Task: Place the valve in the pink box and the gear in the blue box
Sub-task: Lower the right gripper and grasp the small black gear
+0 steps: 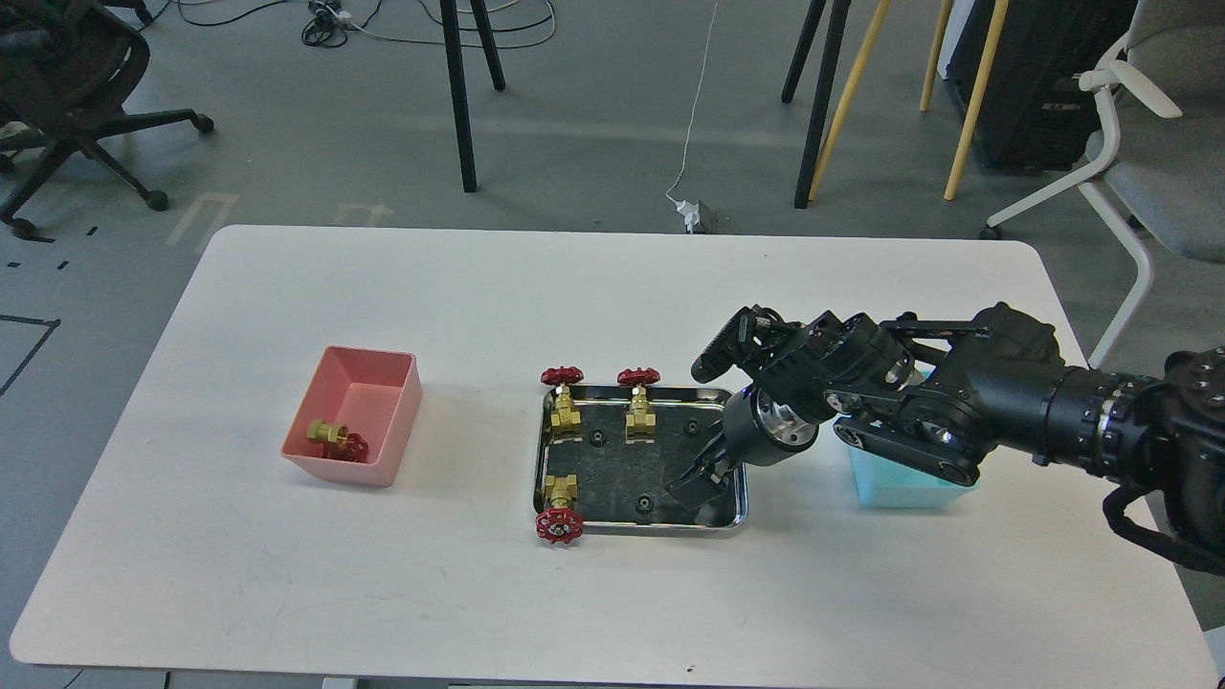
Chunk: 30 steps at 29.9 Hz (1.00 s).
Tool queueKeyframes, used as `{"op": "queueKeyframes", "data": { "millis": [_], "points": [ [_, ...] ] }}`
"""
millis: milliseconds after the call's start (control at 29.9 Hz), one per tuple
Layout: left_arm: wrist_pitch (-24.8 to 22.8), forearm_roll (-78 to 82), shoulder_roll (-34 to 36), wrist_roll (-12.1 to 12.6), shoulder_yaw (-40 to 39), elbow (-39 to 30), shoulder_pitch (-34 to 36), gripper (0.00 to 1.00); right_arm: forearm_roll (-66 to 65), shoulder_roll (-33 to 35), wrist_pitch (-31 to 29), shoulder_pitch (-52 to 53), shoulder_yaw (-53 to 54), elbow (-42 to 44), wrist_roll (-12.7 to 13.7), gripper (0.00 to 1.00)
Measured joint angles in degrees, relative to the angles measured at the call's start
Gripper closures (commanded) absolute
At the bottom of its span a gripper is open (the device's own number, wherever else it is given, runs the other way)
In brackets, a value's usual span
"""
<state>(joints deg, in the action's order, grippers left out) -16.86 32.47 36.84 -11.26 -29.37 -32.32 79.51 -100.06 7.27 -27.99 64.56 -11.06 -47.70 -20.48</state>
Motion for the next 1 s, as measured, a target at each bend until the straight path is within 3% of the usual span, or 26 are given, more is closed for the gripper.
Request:
{"op": "queueKeyframes", "data": {
  "millis": [1004],
  "points": [
    [0.1,0.1,0.2,0.0,0.0,0.6,1.6,0.00,-1.0,-5.2,0.0,-1.1,-2.6,5.8,-1.1,0.12]
  ]
}}
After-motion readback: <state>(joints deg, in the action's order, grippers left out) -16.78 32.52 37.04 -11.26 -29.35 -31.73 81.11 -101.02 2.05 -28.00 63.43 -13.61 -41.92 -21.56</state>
